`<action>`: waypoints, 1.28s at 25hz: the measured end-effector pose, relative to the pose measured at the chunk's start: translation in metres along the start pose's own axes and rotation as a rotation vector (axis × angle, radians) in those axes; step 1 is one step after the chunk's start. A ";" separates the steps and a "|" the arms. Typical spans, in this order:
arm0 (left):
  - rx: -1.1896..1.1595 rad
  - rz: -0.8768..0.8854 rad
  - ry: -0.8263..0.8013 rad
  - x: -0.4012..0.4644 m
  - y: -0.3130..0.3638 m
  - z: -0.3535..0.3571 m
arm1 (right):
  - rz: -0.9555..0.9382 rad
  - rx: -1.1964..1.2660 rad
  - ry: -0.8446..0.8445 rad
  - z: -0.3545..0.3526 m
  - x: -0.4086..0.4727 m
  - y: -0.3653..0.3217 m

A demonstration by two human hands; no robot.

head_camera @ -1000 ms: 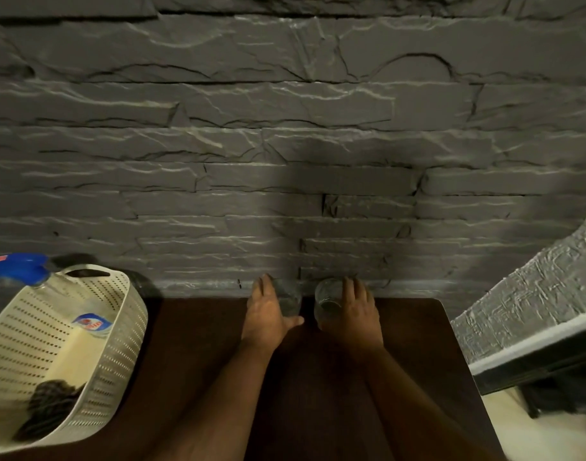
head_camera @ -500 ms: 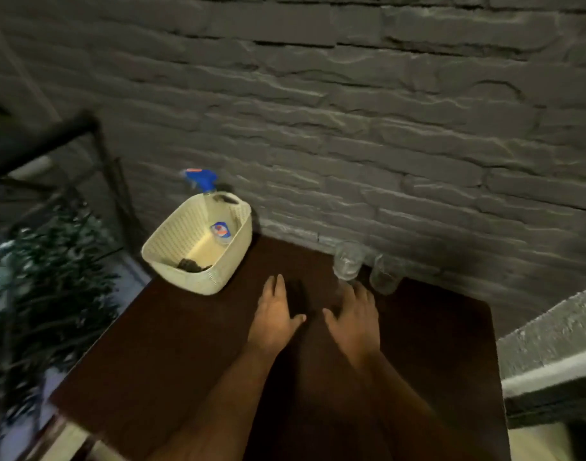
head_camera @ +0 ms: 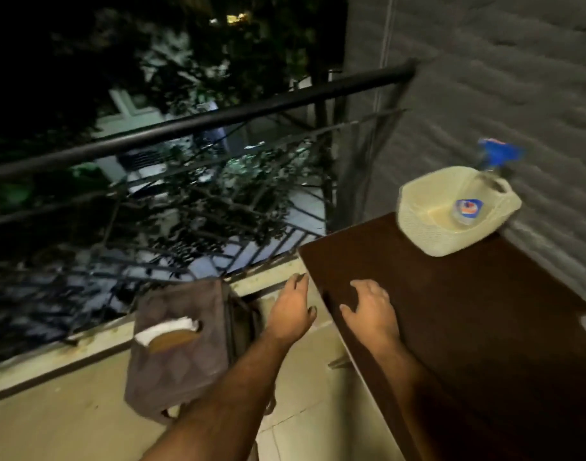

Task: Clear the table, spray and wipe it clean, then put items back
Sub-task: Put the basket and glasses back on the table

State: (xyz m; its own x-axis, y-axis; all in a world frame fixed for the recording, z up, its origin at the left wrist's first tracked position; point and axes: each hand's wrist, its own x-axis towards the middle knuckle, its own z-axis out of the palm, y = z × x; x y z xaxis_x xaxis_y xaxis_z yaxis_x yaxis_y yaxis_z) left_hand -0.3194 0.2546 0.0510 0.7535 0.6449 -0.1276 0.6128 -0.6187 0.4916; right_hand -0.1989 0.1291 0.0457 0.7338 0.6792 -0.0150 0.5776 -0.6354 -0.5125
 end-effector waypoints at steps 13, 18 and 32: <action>0.097 -0.463 -0.116 -0.031 -0.399 -0.082 | -0.306 -0.071 -0.498 0.286 0.029 -0.252; 0.093 -0.476 -0.244 -0.003 -0.468 -0.044 | -0.380 -0.046 -0.457 0.394 0.052 -0.261; 0.142 -0.179 -0.103 0.021 -0.393 -0.052 | -0.280 -0.241 -0.347 0.344 0.058 -0.247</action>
State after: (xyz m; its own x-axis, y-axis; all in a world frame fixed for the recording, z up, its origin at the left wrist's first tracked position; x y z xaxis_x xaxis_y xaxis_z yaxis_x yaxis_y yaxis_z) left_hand -0.5567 0.5349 -0.1002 0.6455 0.7057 -0.2922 0.7607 -0.5599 0.3284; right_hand -0.4219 0.4522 -0.1242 0.4008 0.8915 -0.2113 0.8312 -0.4508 -0.3254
